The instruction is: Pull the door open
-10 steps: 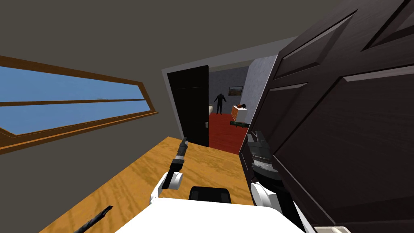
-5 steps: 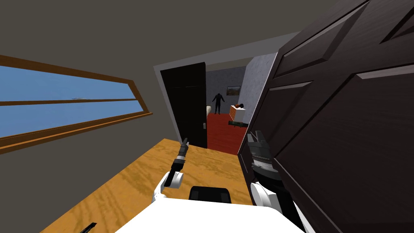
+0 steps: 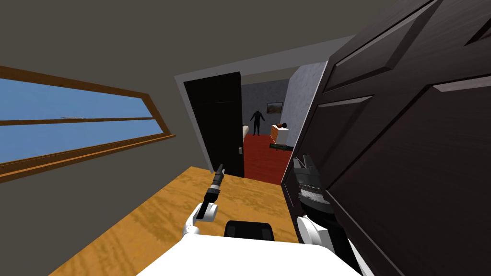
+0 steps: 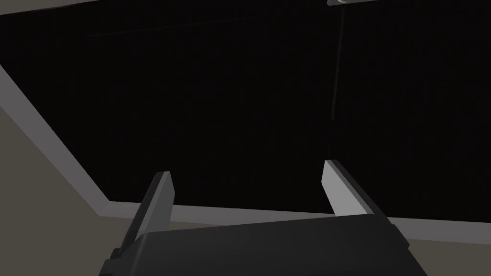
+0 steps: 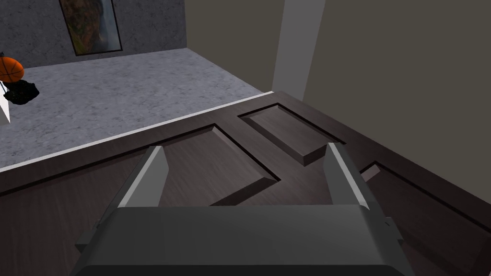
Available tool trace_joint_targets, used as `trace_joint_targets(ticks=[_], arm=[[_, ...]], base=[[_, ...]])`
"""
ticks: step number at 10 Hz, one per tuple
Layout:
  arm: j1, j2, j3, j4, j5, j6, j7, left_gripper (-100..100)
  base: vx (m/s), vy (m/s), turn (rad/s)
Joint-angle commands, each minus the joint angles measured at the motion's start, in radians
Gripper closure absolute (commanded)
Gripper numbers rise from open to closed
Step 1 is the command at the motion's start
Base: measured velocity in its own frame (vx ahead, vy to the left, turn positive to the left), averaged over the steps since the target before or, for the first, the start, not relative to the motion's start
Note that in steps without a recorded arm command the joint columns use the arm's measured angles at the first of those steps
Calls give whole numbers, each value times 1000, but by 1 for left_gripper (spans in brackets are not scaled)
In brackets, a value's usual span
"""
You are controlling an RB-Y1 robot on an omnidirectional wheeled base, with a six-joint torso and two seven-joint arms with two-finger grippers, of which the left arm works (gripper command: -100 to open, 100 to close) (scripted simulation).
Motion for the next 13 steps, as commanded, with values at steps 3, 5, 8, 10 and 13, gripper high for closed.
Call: trace_joint_targets(ticks=[3, 5, 8, 10, 13], arm=[[-41, 10, 1, 106, 7, -25, 20, -100], [-53, 12, 2, 135, 9, -31, 25, -100], [-88, 19, 3, 217, 14, -51, 40, -100], [-111, 23, 4, 268, 18, -63, 50, -100], [-133, 28, 5, 323, 21, -75, 60, -100]], base=[[104, -11, -69], [70, -12, -26], [98, -10, -66], [107, -16, -70], [73, 3, -34]])
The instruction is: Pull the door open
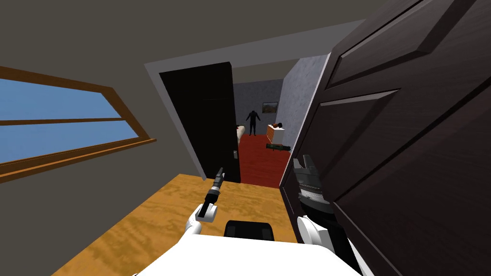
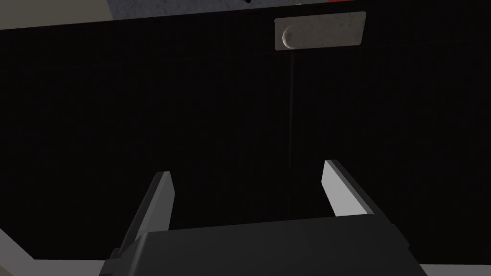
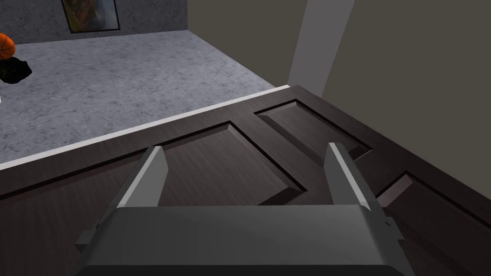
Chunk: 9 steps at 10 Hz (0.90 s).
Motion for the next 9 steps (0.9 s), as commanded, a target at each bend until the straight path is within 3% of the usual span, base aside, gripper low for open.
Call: trace_joint_targets(ticks=[1, 9], arm=[[-16, 3, 1, 35, 3, -7, 8, -100], [-91, 16, 4, 215, 15, -49, 40, -100]], base=[[91, -3, -79], [102, -2, -51]])
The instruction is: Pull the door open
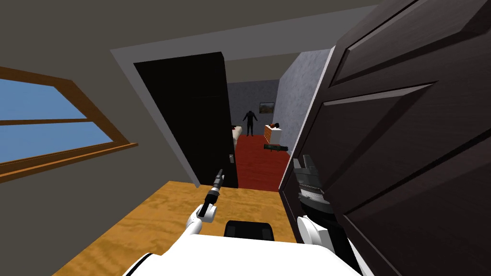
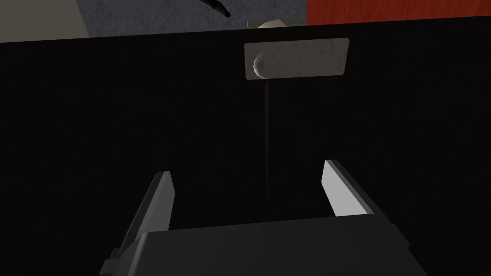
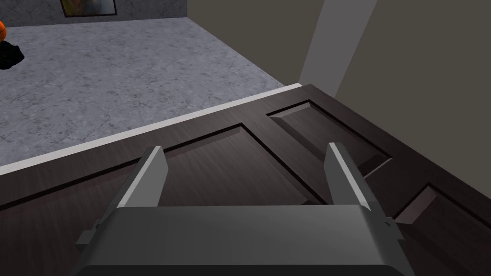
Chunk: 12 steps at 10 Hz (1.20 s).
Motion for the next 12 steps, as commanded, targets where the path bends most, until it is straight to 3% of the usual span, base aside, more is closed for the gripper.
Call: trace_joint_targets(ticks=[1, 7, 9, 11, 12], arm=[[-17, 4, 1, 42, 3, -9, 9, -100], [-73, 12, 3, 174, 12, -40, 33, -100], [-75, 13, 3, 177, 12, -38, 34, -100], [-62, 40, 15, 188, 22, -53, 54, -100], [-62, 40, 15, 188, 22, -53, 54, -100]], base=[[143, 2, -79], [120, 10, -55], [68, 23, -15], [166, -41, -126], [148, -34, -48]])
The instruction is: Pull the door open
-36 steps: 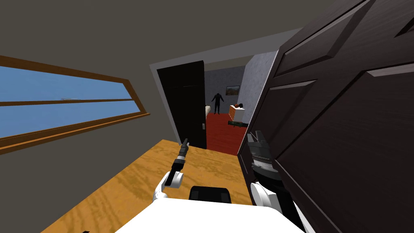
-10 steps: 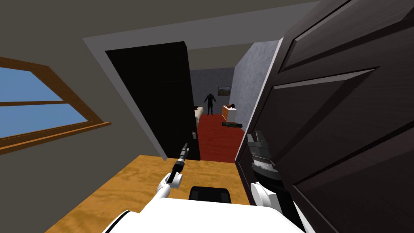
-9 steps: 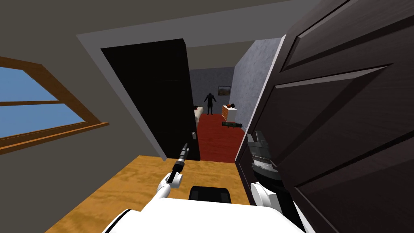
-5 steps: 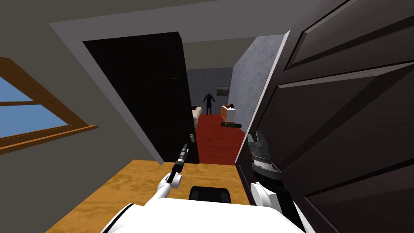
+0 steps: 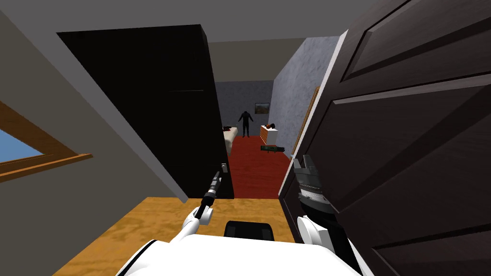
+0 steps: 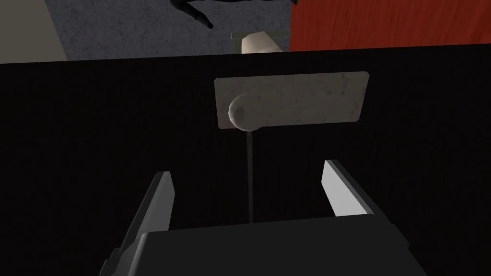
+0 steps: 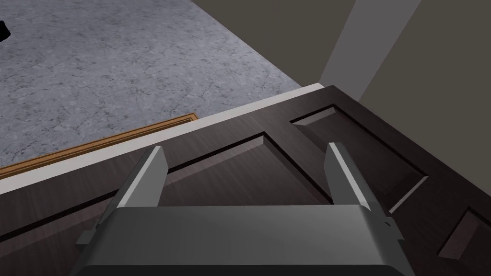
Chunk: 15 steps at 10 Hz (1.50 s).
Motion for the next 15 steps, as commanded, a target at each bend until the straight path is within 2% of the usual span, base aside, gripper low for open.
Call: trace_joint_targets(ticks=[1, 2, 3, 4, 5, 7, 8, 9, 15], arm=[[21, 20, 9, -14, 7, 3, 14, -100], [21, 20, 9, -14, 7, 3, 14, -100], [32, 40, 18, -8, 15, -6, 28, -100], [32, 40, 18, -8, 15, -6, 28, -100], [42, 58, 27, -3, 21, -15, 41, -100], [52, 76, 35, 3, 28, -24, 54, -100], [35, 74, 32, 24, 26, -27, 52, -100], [35, 74, 32, 24, 26, -27, 52, 100], [38, 75, 25, 22, 27, -27, 54, 100]], base=[[144, -57, -134], [132, -35, -67], [184, -37, -143], [142, -23, -64], [152, -23, -117], [189, -6, -117], [68, 0, 15], [-26, -7, 7], [-27, 7, -26]])
